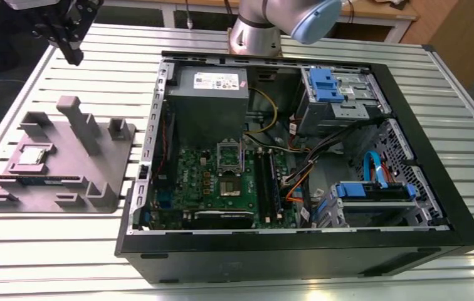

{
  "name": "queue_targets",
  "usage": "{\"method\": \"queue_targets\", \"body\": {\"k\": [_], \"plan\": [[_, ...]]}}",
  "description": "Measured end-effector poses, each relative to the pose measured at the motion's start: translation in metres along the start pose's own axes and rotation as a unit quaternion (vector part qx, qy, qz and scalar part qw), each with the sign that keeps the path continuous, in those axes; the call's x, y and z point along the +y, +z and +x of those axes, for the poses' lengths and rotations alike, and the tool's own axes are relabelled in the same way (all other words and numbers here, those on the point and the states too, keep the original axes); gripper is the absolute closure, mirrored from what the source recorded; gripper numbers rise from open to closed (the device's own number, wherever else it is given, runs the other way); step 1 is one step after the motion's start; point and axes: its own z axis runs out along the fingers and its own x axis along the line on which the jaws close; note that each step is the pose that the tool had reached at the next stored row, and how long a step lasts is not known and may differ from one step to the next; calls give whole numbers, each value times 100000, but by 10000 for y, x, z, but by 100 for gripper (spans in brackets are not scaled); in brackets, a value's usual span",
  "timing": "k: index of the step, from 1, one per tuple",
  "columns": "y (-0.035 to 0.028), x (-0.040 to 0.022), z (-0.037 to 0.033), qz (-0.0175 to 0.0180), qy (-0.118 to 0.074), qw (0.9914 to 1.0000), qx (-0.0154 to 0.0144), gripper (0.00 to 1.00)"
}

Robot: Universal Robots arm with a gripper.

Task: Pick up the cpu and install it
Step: 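Reach for the cpu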

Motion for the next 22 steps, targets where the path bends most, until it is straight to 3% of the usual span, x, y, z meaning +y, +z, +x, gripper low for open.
{"method": "queue_targets", "body": {"k": [15,22], "plan": [[4,-21,275,0,2,100000,1,89],[3,-25,320,1,-7,100000,2,89]]}}
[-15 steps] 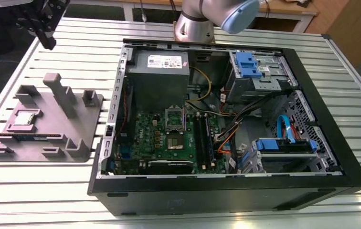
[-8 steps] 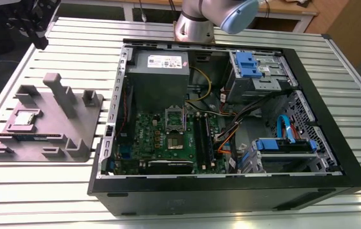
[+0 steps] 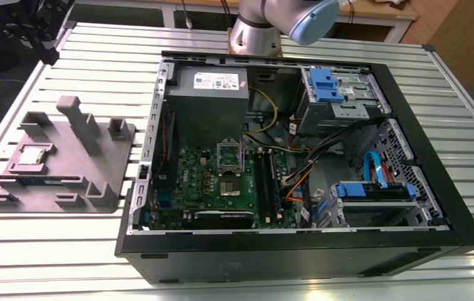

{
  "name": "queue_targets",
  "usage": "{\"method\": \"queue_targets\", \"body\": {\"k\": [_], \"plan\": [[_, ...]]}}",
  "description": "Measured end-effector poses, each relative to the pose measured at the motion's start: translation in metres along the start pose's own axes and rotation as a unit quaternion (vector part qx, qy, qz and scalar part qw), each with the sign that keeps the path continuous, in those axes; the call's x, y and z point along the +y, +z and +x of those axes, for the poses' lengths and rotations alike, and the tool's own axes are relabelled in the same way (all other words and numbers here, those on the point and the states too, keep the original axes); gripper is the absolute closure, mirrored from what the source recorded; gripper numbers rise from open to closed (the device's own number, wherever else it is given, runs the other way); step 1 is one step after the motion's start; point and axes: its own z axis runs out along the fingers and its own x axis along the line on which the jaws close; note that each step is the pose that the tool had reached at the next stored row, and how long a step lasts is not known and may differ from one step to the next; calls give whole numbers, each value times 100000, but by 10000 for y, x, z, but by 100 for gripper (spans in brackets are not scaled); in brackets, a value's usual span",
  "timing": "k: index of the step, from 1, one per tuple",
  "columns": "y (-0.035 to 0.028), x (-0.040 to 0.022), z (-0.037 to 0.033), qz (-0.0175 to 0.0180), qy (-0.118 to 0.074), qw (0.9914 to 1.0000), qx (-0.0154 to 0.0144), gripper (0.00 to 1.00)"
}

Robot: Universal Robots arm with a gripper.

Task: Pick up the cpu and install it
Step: 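Reach for the cpu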

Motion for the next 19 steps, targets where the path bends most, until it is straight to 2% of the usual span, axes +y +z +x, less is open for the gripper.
{"method": "queue_targets", "body": {"k": [9,19], "plan": [[2,-1,22,3,12,100000,0,89],[24,-14,165,4,8,100000,3,89]]}}
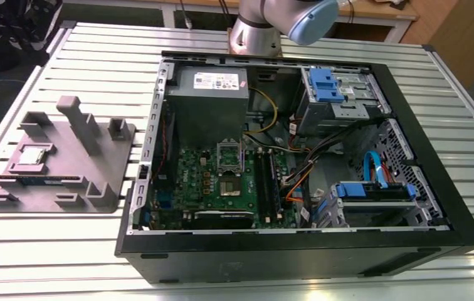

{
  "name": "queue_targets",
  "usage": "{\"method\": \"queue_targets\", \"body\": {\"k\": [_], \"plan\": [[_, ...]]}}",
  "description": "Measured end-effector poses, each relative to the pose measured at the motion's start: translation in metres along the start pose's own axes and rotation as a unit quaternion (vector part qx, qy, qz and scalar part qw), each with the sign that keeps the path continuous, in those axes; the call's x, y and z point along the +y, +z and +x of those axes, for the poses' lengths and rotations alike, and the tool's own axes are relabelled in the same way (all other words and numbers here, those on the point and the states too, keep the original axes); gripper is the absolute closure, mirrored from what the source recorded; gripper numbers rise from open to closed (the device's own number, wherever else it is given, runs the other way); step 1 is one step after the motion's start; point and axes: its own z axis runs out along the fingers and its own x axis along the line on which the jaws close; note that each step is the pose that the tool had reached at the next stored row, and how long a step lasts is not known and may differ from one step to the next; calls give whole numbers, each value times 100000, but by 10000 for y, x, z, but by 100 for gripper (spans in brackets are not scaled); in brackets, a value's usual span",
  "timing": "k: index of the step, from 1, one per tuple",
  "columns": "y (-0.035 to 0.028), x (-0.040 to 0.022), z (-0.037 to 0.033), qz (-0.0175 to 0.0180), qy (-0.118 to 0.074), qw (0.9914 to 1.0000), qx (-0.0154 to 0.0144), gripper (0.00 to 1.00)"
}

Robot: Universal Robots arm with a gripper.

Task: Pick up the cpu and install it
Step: 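Reach for the cpu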

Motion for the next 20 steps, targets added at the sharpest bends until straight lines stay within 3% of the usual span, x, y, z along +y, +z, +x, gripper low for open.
{"method": "queue_targets", "body": {"k": [11,20], "plan": [[55,-15,171,-5,-1,100000,-2,89],[97,-31,358,-4,0,100000,-2,89]]}}
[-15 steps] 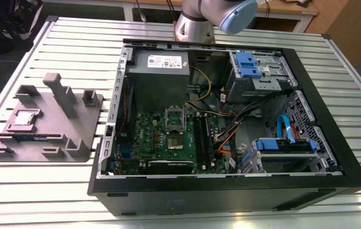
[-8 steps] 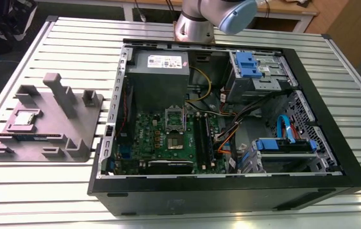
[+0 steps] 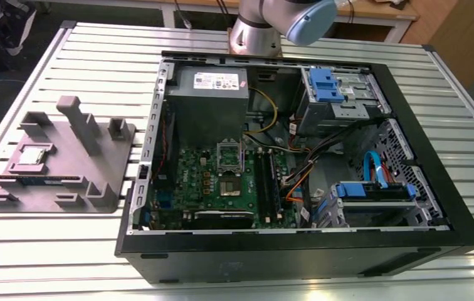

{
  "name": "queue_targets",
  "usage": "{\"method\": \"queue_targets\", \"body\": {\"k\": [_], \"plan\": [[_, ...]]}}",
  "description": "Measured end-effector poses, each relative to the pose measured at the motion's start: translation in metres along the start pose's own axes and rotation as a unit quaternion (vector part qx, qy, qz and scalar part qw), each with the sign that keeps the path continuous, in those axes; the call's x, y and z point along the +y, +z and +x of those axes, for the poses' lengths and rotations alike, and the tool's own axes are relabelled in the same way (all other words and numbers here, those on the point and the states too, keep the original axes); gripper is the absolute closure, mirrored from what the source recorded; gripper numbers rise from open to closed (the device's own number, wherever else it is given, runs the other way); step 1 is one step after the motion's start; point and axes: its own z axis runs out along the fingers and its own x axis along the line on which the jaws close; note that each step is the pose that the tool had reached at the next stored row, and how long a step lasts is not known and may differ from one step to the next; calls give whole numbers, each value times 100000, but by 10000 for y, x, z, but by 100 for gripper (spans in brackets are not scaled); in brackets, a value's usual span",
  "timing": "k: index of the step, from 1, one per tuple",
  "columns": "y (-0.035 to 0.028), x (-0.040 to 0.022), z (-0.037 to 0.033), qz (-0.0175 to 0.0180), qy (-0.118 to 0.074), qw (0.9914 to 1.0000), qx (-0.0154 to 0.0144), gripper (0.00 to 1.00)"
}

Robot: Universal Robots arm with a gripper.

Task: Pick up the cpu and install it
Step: 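Reach for the cpu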

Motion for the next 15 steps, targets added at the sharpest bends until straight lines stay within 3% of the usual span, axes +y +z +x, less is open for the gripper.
{"method": "queue_targets", "body": {"k": [15], "plan": [[101,-23,234,-3,-1,100000,-5,89]]}}
